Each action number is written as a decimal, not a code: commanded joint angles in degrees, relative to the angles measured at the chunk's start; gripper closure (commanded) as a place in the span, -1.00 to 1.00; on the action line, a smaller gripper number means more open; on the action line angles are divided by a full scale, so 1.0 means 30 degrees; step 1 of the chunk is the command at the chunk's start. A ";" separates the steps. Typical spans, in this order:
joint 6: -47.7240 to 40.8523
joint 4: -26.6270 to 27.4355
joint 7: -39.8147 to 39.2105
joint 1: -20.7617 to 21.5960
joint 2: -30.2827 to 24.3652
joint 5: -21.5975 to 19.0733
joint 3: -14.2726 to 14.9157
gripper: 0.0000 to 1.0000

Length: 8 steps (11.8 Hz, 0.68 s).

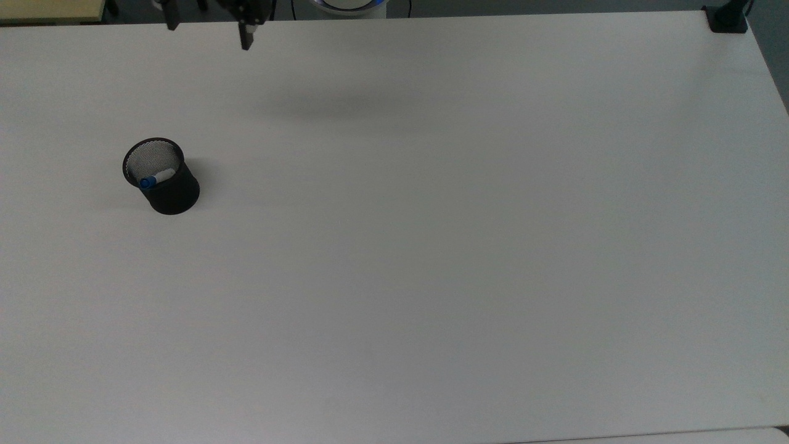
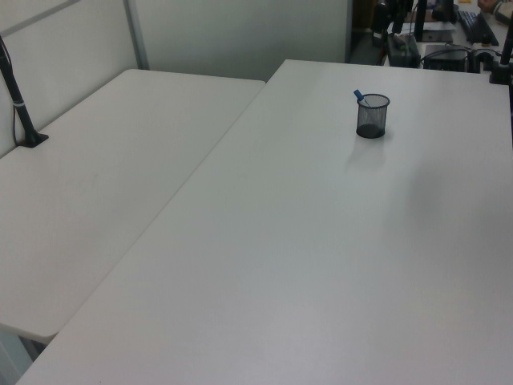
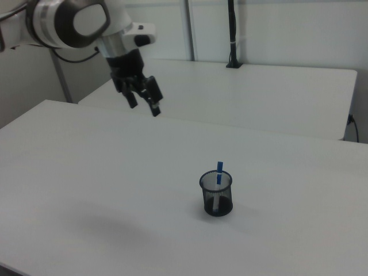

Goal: Insert the marker

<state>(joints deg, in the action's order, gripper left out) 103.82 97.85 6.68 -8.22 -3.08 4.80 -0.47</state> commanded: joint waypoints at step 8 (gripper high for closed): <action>-0.1325 -0.0858 -0.2109 0.1979 0.0352 -0.0166 0.0538 -1.00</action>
<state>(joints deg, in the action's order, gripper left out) 101.59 97.43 4.56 -2.71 -3.10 4.79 0.40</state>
